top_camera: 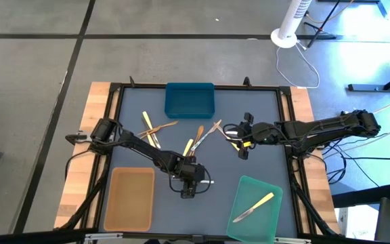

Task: Sort silverware by color (type)
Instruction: Put the green patterned knife into the orange bin

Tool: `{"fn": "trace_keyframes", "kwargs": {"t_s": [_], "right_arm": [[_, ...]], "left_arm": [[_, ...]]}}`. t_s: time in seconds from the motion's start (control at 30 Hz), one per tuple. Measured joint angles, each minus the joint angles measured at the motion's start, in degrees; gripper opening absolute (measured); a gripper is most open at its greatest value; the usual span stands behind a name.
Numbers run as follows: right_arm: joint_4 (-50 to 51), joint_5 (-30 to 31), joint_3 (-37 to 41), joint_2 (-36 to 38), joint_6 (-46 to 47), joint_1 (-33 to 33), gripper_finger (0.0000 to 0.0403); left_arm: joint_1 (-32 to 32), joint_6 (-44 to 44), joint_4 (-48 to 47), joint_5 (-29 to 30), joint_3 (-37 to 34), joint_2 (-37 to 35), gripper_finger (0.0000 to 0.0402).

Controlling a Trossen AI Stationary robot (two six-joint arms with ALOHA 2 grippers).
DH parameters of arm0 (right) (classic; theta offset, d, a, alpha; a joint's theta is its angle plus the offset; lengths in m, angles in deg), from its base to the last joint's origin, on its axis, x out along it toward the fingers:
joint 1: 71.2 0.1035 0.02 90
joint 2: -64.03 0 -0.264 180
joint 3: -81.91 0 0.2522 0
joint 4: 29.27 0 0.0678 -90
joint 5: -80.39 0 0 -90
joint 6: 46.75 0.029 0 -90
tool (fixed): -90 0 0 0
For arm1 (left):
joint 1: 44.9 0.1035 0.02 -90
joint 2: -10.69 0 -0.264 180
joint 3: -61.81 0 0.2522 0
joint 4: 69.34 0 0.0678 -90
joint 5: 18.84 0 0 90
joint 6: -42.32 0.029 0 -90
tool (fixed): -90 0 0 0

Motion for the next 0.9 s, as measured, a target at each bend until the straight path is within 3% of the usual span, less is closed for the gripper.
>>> {"fn": "trace_keyframes", "kwargs": {"t_s": [0.4,0.9], "right_arm": [[0.0,0.0,0.0,0.0,0.0,0.0,0.0179],[0.0,0.0,0.0,0.0,0.0,0.0,0.0179]], "left_arm": [[0.3,0.3,0.2,0.0,0.0,0.0,0.0030],[0.4,0.3,0.3,0.0,0.0,0.0,0.0026]]}}
